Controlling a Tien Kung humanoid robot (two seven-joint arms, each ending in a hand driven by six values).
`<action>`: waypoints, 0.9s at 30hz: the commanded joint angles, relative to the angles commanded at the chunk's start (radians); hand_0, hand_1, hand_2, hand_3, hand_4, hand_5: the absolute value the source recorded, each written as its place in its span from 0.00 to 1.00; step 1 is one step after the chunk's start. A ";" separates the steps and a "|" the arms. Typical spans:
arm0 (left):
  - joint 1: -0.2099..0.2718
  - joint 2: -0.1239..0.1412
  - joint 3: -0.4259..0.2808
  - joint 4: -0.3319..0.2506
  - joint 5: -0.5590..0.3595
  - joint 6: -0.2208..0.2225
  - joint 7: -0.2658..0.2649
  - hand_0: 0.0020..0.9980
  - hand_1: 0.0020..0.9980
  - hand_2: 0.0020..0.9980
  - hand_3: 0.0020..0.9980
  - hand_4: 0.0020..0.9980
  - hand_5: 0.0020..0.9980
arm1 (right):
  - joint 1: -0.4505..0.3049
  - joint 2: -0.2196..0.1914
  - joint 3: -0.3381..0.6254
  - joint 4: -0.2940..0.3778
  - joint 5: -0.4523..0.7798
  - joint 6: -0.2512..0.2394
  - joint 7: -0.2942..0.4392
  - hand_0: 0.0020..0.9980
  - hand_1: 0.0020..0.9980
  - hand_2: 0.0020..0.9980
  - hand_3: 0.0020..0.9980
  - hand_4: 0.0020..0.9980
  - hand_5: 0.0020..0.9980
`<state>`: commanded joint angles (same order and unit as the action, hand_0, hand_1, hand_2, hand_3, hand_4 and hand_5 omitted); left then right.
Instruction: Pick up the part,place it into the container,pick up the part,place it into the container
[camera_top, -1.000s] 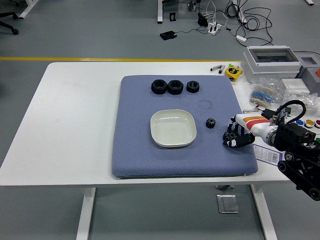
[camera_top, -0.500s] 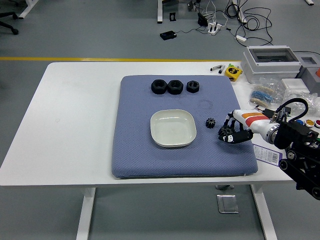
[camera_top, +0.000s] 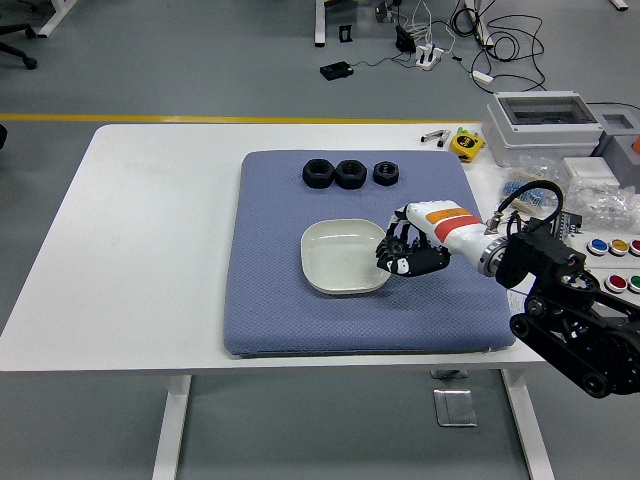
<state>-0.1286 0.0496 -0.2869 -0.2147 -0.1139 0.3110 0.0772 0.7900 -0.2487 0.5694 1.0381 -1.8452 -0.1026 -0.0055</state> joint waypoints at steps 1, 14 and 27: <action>-0.001 0.001 0.002 0.000 -0.002 0.000 -0.001 0.53 0.55 0.69 0.60 0.59 0.59 | 0.010 0.014 -0.013 -0.009 -0.005 -0.004 -0.004 0.03 0.25 0.40 0.48 0.66 0.43; -0.012 0.006 0.027 -0.004 -0.028 0.005 -0.009 0.52 0.55 0.70 0.60 0.59 0.59 | 0.119 0.171 -0.147 -0.170 -0.106 -0.023 -0.050 0.43 0.61 0.79 1.00 1.00 0.38; -0.012 0.008 0.028 -0.003 -0.028 0.006 -0.010 0.51 0.54 0.70 0.60 0.59 0.59 | 0.138 0.150 -0.070 -0.157 -0.129 -0.115 -0.027 0.48 0.64 0.85 1.00 1.00 0.34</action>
<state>-0.1407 0.0574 -0.2592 -0.2175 -0.1415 0.3165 0.0670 0.9280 -0.0984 0.4991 0.8809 -1.9747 -0.2176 -0.0321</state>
